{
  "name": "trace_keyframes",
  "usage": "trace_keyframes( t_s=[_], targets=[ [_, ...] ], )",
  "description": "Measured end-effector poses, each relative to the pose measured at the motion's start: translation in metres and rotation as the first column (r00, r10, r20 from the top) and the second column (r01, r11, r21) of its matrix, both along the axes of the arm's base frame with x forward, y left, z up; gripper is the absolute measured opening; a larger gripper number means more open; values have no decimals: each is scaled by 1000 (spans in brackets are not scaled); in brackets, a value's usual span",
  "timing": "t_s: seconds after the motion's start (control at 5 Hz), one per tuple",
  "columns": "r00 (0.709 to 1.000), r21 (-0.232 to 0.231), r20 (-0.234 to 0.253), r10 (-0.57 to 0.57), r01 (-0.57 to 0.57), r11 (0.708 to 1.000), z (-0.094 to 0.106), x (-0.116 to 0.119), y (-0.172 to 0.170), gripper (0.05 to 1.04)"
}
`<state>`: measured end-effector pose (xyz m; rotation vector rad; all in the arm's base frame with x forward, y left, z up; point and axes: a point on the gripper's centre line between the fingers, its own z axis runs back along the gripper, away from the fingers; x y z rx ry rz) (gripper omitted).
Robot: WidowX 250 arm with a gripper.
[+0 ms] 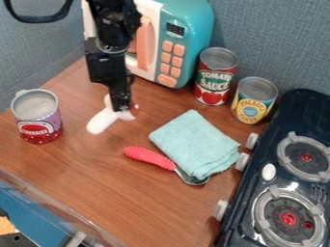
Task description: Move the white object to the left side of the table
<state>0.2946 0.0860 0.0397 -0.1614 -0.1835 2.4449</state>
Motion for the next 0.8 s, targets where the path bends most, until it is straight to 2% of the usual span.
trace_keyframes(
  t_s=[0.2,0.6,0.8],
  targets=[
    [997,-3,-14,81,-81,997,-8,11,16,360],
    [987,-1,-35,158,-158,987,-25,21,35,360],
    [976,-12,-78,205,-206,978,-25,19,35,440]
  ],
)
